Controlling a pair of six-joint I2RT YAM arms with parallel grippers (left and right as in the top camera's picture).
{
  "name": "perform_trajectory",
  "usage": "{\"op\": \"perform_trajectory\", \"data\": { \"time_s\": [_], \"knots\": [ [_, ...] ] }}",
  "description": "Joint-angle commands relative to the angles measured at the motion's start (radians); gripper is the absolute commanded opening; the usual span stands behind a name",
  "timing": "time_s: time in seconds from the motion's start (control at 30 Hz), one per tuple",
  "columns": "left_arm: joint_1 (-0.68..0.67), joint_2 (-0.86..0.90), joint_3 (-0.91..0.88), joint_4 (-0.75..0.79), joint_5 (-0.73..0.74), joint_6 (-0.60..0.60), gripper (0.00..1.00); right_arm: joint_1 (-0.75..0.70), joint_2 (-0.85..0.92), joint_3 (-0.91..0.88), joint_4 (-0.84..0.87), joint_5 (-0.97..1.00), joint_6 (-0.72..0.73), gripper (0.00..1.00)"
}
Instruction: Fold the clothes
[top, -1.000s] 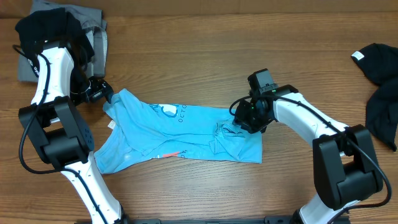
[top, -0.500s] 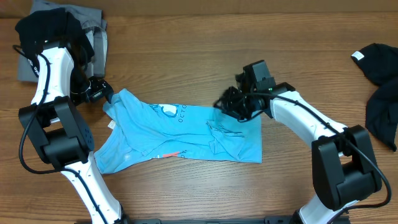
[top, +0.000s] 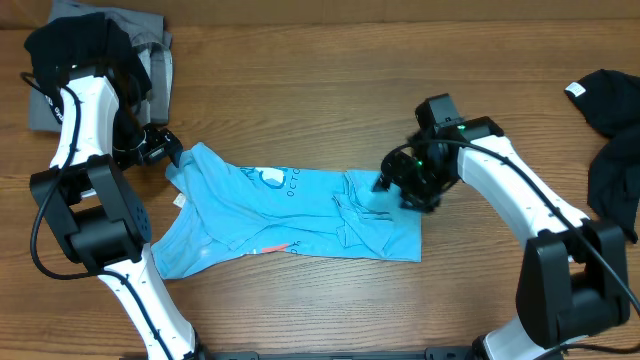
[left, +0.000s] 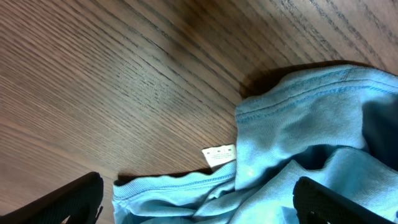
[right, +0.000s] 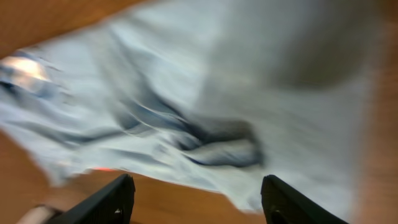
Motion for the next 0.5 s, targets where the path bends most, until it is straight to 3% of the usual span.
{"op": "perform_trajectory", "data": {
  "time_s": [0.0, 0.47],
  "knots": [
    [-0.008, 0.003, 0.015, 0.005, 0.008, 0.002, 1.0, 0.008, -0.025, 0.007, -0.055, 0.116, -0.109, 0.7],
    [-0.008, 0.003, 0.015, 0.004, 0.008, 0.003, 1.0, 0.112, -0.024, -0.175, 0.134, 0.003, -0.094, 0.7]
  ]
}}
